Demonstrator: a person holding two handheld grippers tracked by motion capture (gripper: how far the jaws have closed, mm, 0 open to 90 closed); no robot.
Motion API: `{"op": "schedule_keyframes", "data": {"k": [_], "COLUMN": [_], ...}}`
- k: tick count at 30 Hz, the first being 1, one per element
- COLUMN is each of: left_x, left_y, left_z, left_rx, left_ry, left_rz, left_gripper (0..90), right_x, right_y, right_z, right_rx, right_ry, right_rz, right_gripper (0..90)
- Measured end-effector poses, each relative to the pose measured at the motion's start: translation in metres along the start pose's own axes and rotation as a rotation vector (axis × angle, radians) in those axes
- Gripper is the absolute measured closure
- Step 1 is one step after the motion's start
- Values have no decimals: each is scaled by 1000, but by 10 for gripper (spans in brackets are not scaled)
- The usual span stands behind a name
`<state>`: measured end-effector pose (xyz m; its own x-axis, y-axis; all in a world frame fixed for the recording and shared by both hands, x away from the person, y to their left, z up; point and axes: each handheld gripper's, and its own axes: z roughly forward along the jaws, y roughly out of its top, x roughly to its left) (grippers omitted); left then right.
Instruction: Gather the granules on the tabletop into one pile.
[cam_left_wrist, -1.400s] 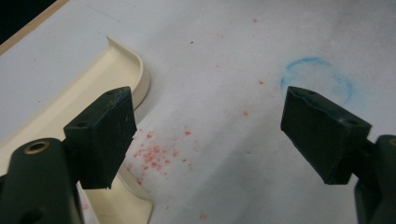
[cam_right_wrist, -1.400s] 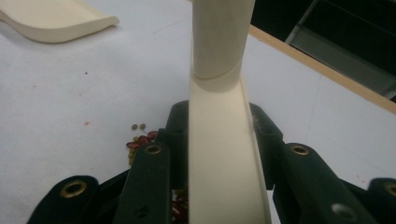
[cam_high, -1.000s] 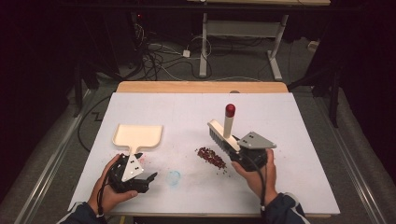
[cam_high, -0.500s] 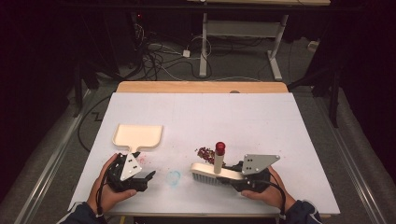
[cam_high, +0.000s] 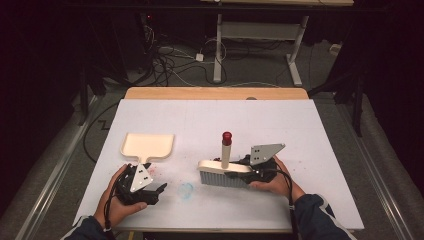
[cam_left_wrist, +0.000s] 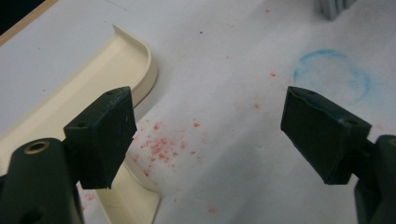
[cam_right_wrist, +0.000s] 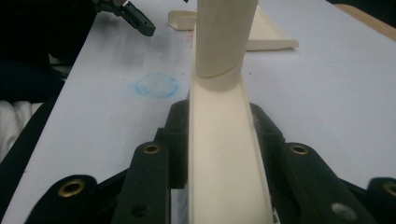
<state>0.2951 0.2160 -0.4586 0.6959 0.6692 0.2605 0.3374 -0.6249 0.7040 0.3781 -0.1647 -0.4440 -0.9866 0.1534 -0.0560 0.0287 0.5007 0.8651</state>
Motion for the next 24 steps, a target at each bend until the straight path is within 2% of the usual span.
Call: {"op": "schedule_keyframes", "data": {"k": [3,5,8,13,16,18,20,22,24], "left_x": [0,0,-1,-1,-1,-2,-3,-3,-3], "left_y": [0,0,1,0,0,0,0,0,0], "left_z": [1,1,0,-2,-2,-3,-3,-3,-3], "left_rx": [4,0,0,-7,-6,-3,-5,-5,-6], "left_ry": [1,1,1,5,7,8,5,5,3], "left_rz": [-2,-3,0,-2,-4,2,4,10,12], "left_gripper": [177,177,177,177,177,177,177,177,177], "right_x": [0,-1,2,13,23,30,37,45,50], "right_y": [5,6,9,18,21,19,14,5,-5], "right_z": [0,-1,-3,-27,-42,-49,-54,-57,-58], "right_rx": [5,-4,2,-72,-96,-93,-94,-80,-67], "right_ry": [-38,-32,-55,-96,-195,-289,-360,-453,-502], "right_rz": [-26,-24,-38,-43,8,52,109,146,209], "right_gripper": [677,677,676,676,676,677,677,676,677]}}
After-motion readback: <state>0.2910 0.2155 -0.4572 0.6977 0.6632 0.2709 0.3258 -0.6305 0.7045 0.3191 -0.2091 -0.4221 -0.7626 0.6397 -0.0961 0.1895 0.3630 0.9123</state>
